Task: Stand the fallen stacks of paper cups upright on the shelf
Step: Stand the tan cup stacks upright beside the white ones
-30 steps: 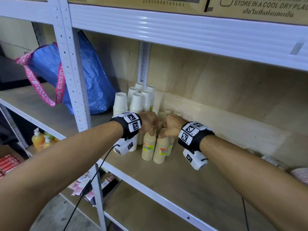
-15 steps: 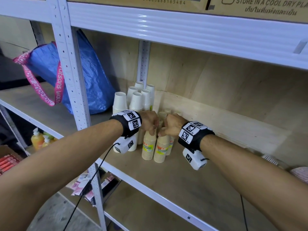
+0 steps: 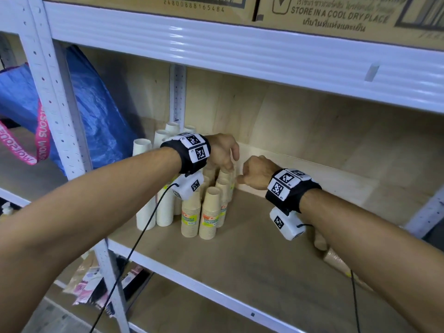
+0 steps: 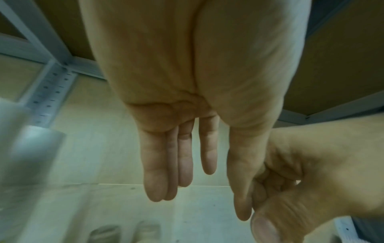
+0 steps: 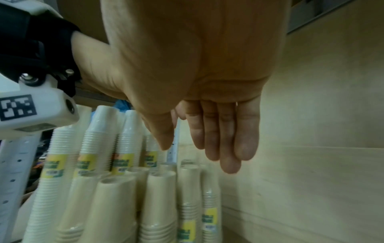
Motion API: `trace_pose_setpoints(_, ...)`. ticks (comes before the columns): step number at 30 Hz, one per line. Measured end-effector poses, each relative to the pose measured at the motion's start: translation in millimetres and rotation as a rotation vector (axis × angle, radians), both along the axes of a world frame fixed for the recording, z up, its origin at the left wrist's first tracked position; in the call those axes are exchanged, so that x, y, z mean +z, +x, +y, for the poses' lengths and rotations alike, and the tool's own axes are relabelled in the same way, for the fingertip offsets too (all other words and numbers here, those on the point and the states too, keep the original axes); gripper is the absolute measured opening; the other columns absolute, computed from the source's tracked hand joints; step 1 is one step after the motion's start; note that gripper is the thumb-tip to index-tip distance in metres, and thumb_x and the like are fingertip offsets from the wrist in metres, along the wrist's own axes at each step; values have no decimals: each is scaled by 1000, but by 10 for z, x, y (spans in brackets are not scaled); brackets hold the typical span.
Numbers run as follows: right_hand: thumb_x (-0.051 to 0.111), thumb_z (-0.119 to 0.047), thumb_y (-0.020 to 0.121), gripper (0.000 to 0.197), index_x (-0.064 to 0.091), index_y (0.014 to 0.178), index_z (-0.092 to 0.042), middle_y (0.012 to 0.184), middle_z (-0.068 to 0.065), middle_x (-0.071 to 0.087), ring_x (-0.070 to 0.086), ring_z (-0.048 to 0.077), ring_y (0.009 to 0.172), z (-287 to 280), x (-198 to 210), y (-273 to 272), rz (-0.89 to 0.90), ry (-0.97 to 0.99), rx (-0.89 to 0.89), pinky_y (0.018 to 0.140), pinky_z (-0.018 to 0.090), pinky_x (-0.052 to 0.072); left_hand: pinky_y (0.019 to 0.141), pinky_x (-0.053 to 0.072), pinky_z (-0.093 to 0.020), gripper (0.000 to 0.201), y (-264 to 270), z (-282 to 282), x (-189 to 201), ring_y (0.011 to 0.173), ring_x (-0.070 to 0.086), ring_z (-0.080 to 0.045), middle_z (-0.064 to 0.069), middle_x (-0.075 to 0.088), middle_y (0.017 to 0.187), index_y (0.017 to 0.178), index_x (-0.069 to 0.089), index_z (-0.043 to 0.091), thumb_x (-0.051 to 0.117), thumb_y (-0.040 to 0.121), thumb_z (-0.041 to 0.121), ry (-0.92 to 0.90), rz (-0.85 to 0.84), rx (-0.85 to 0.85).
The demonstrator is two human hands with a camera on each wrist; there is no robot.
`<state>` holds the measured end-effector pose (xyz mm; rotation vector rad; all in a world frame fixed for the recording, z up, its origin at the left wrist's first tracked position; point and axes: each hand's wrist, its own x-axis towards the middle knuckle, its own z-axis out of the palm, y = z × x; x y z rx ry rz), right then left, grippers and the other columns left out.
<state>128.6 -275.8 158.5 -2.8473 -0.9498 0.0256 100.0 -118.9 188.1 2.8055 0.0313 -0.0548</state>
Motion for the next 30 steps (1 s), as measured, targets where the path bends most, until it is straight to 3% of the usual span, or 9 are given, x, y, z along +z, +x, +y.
trace_pose_setpoints(5,65,-47,81,39,71,90,-10,89,7,70,65,25,86,-565,86,213,-11,-28,-149,76,37,55,77,50,-26,42,309,-467,28,97,61,-16,4,62,104,116,64,26,79,77,30,23,-18,-115)
trace_pose_setpoints(10,66,-44,84,37,70,101,-11,103,4,66,64,24,93,-1269,109,306,23,-36,-308,80,33,52,92,52,-34,45,576,-943,-95,102,59,-16,4,61,109,118,63,29,80,76,32,11,-14,-221)
trace_pose_setpoints(19,62,-31,92,36,70,108,0,113,12,66,64,27,104,-2354,-117,215,117,-121,-532,88,35,53,87,49,-31,45,978,-1841,-596,101,58,-18,4,59,111,123,59,28,75,81,35,-15,50,-413)
trace_pose_setpoints(21,67,-37,86,43,68,111,-3,115,11,65,63,27,105,-2538,-233,208,175,-130,-552,92,38,52,83,48,-30,46,1032,-2028,-750,99,57,-17,4,57,111,123,59,26,75,81,36,-34,54,-448)
trace_pose_setpoints(24,77,-41,74,47,65,112,-16,114,0,63,61,20,101,-2809,-465,214,223,-107,-578,86,34,52,78,46,-27,48,1095,-2252,-1000,93,57,-16,3,59,108,125,56,22,74,83,33,-114,65,-464)
trace_pose_setpoints(27,77,-29,77,42,60,115,-21,95,-12,55,56,12,92,-2991,-724,178,277,-46,-600,62,14,40,73,47,-26,52,1159,-2373,-1261,92,59,-16,-1,64,116,129,53,20,74,83,33,-161,53,-431)
trace_pose_setpoints(30,71,-31,82,34,60,113,-22,99,-10,60,59,17,102,-3118,-953,182,316,-11,-650,70,15,39,67,43,-22,63,1217,-2438,-1480,94,58,-15,-2,62,124,133,50,19,74,80,41,-209,84,-382)
